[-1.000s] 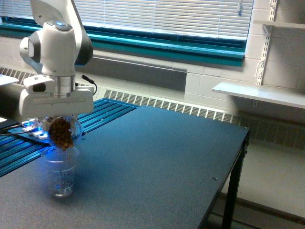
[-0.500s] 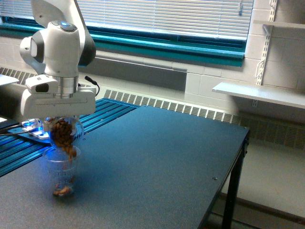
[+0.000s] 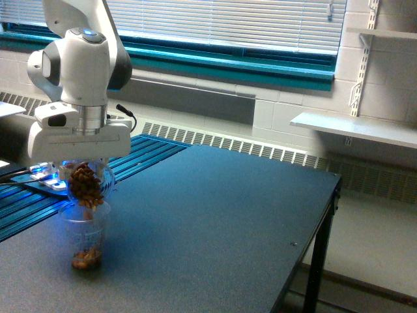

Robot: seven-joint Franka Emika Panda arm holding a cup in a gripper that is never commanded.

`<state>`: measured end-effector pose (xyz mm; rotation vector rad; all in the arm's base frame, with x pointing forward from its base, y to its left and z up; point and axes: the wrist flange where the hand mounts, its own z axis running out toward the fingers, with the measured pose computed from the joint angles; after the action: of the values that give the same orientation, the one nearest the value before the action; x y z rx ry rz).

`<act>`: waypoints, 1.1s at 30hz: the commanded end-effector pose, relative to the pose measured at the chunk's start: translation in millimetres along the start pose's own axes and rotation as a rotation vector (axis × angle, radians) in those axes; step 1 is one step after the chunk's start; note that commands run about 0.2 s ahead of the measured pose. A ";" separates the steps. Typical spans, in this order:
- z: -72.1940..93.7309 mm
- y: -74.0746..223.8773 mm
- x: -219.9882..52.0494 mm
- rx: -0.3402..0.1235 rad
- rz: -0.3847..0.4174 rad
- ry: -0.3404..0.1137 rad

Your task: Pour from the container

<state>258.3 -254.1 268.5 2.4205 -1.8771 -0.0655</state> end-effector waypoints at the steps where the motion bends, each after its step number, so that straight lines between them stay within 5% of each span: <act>1: -0.1 -0.8 -3.5 -0.006 -0.002 -0.014; 33: -5.2 5.9 -15.6 -0.039 -0.026 -0.038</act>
<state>252.1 -238.4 271.1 2.4369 -1.8442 -0.1506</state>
